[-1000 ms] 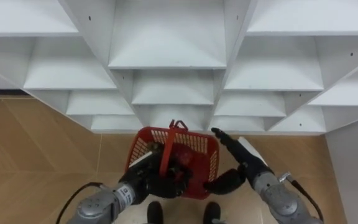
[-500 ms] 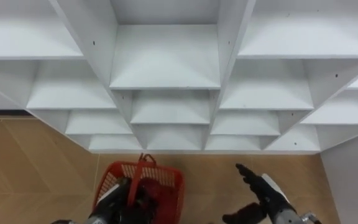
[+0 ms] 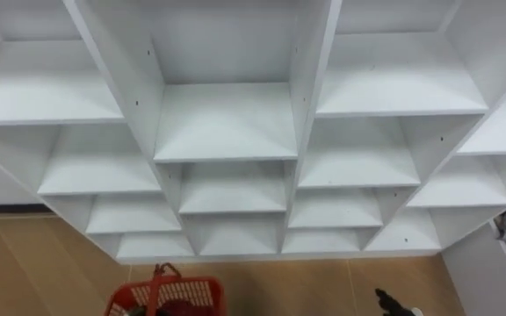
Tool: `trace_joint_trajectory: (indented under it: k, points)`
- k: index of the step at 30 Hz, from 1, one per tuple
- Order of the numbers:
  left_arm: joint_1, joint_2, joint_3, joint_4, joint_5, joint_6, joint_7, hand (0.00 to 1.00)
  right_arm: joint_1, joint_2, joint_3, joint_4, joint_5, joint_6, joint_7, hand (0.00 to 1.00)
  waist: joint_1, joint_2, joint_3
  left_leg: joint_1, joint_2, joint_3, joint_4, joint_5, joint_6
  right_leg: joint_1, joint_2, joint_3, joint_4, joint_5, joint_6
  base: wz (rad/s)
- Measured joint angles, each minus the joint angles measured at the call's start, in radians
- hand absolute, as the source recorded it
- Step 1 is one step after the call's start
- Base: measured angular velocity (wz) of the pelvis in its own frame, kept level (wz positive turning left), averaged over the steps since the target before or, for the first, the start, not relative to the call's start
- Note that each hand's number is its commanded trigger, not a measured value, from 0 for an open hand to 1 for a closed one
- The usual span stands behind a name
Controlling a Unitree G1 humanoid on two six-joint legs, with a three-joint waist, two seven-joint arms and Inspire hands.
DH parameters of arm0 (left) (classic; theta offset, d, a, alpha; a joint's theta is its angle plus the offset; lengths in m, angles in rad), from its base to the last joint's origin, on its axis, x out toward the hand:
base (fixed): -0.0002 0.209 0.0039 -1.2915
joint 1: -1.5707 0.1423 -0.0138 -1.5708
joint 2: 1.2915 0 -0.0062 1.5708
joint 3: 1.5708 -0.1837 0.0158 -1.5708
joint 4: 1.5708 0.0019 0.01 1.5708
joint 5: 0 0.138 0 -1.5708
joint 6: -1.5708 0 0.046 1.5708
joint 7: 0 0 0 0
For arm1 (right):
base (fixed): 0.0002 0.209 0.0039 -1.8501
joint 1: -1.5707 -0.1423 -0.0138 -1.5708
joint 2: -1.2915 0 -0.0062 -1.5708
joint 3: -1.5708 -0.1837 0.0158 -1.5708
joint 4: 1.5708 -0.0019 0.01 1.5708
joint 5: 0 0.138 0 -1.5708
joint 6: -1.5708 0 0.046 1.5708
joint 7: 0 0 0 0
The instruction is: Collect fruits from the closet
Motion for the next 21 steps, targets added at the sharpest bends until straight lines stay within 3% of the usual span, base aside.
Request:
trace_joint_trajectory:
  k: [10,13,21]
  points:
    - [0.003,-0.009,0.126,0.143,-0.029,0.006,0.003,1.0,-0.007,0.019,-0.086,0.183,0.136,0.044,0.067,0.0,0.007,-0.004,0.0035,0.086,0.0,0.007,-0.015,-0.025,-0.004,0.078,0.004,0.007,-0.018,-0.018,0.007,-0.01]
    - [0.003,-0.028,0.161,0.164,-0.029,0.016,0.006,1.0,-0.011,0.033,-0.128,0.228,0.194,0.078,0.085,0.0,0.006,0.001,0.0024,0.105,-0.002,0.007,-0.014,-0.034,-0.002,0.099,0.004,0.01,-0.019,-0.022,0.012,0.0]
    - [-0.008,-0.04,0.194,0.185,-0.017,0.08,0.012,1.0,-0.026,0.046,-0.176,0.289,0.244,0.119,0.129,0.0,-0.001,0.0,0.0016,0.125,-0.003,0.007,-0.007,-0.045,-0.001,0.127,0.001,0.0,-0.034,-0.029,0.017,0.0]
